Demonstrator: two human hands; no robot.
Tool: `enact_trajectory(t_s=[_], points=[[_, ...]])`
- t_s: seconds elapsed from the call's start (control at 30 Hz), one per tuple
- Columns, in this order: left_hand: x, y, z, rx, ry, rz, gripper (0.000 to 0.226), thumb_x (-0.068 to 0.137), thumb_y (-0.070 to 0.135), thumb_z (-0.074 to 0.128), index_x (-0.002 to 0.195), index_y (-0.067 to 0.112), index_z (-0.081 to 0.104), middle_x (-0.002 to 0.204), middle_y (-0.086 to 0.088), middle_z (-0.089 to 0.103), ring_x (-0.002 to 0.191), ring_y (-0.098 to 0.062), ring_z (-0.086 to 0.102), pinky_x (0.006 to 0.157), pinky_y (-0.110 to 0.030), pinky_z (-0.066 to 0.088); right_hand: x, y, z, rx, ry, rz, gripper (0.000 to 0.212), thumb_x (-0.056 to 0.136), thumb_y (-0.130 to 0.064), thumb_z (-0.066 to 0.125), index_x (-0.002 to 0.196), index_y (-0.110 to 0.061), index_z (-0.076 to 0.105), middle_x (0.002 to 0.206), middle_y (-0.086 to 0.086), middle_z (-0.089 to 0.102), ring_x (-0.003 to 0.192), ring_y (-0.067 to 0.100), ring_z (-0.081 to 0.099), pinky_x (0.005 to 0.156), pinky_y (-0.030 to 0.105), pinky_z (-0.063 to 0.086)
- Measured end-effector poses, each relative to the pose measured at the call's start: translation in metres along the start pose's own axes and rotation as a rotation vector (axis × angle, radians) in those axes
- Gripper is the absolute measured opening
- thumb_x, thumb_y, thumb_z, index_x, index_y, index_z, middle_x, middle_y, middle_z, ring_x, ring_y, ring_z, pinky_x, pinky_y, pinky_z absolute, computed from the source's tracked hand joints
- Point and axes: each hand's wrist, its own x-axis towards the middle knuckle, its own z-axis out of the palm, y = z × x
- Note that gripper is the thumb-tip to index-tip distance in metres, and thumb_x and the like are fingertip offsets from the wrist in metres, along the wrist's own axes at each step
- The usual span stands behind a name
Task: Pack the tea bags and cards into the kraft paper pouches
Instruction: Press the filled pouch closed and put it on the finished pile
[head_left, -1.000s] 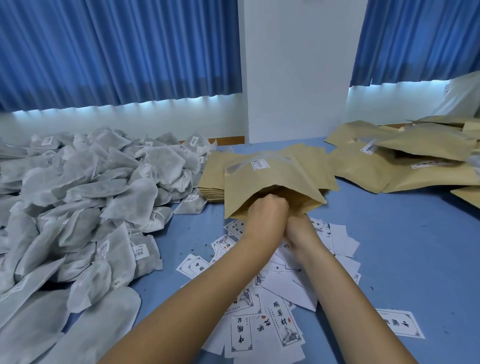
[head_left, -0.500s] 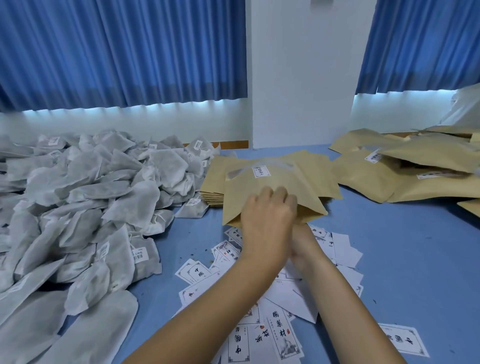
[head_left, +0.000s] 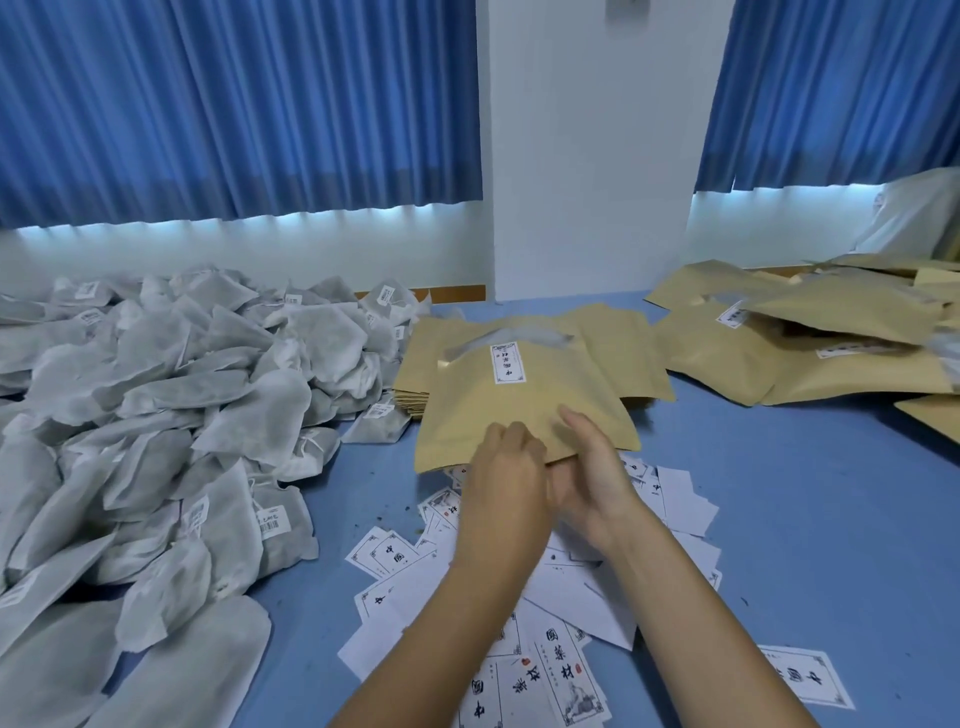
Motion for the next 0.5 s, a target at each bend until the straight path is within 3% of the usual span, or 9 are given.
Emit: enact_trajectory(t_s=[0.03,0.07,0.13,0.2,0.27,0.33,0.4,0.5], points=[[-0.006,0.002,0.003,-0.117,-0.052,-0.027,0.009,0.083,0.007,0.059,0.076,0.006,0.065,0.076,-0.005,0.057,0.072,-0.021,0.054,0.058,-0.034,0.044,0.002,-0.001,-0.002,0.049,0.068,-0.010,0.032,0.097,-0.028,0.049,0.114,-0.004,0.063,0.107,0.014,0.069,0.101,0.029,0.064,0.095,0.037,0.048],[-0.011,0.004,0.006,-0.252,-0.168,-0.114,0.021,0.090,0.018,0.054,0.074,0.009,0.064,0.072,-0.001,0.057,0.067,-0.017,0.053,0.058,-0.032,0.043,0.004,-0.003,-0.005,0.043,0.123,-0.038,0.031,0.098,-0.027,0.049,0.118,-0.006,0.061,0.104,0.012,0.071,0.097,0.028,0.068,0.088,0.037,0.054],[-0.015,0.006,0.013,-0.578,-0.415,-0.378,0.038,0.094,0.037,0.051,0.067,0.011,0.062,0.061,-0.002,0.060,0.054,-0.015,0.054,0.057,-0.032,0.048,0.006,-0.004,-0.009,-0.022,0.139,-0.066,0.023,0.100,-0.027,0.048,0.111,-0.010,0.059,0.081,0.008,0.073,0.076,0.024,0.070,0.060,0.032,0.057],[-0.009,0.001,0.014,-0.977,-0.477,-0.727,0.044,0.091,0.045,0.055,0.073,0.006,0.065,0.064,-0.010,0.066,0.053,-0.020,0.059,0.060,-0.035,0.056,0.006,-0.003,-0.007,-0.094,0.133,-0.053,0.024,0.100,-0.027,0.047,0.107,-0.007,0.059,0.069,0.008,0.070,0.063,0.022,0.065,0.049,0.026,0.049],[-0.003,-0.014,0.013,-1.302,-0.353,-1.024,0.041,0.089,0.046,0.058,0.086,0.006,0.065,0.069,-0.010,0.069,0.054,-0.020,0.061,0.057,-0.030,0.053,0.008,0.001,-0.004,-0.120,0.110,-0.055,0.028,0.101,-0.021,0.045,0.117,-0.003,0.058,0.097,0.014,0.072,0.080,0.024,0.065,0.059,0.026,0.049],[0.001,-0.033,0.012,-1.566,-0.148,-1.157,0.028,0.090,0.034,0.062,0.103,0.009,0.062,0.082,-0.006,0.073,0.063,-0.018,0.068,0.062,-0.027,0.056,0.010,0.006,-0.003,-0.089,0.071,-0.083,0.032,0.099,-0.012,0.047,0.128,-0.002,0.053,0.124,0.015,0.064,0.103,0.026,0.061,0.073,0.026,0.049],[0.002,-0.044,0.012,-1.719,0.030,-1.175,0.030,0.092,0.018,0.061,0.120,0.008,0.056,0.100,-0.006,0.071,0.079,-0.018,0.071,0.064,-0.026,0.057,0.012,0.010,-0.003,-0.100,0.054,-0.097,0.030,0.096,-0.010,0.053,0.125,-0.006,0.056,0.120,0.010,0.066,0.107,0.023,0.062,0.072,0.020,0.050],[0.004,-0.049,0.013,-1.721,0.170,-1.250,0.036,0.092,0.012,0.060,0.126,0.002,0.052,0.117,-0.011,0.065,0.095,-0.022,0.066,0.061,-0.025,0.056,0.012,0.006,-0.009,-0.133,0.189,-0.119,0.017,0.090,-0.012,0.063,0.107,-0.010,0.062,0.094,0.006,0.069,0.082,0.020,0.062,0.058,0.019,0.047]])
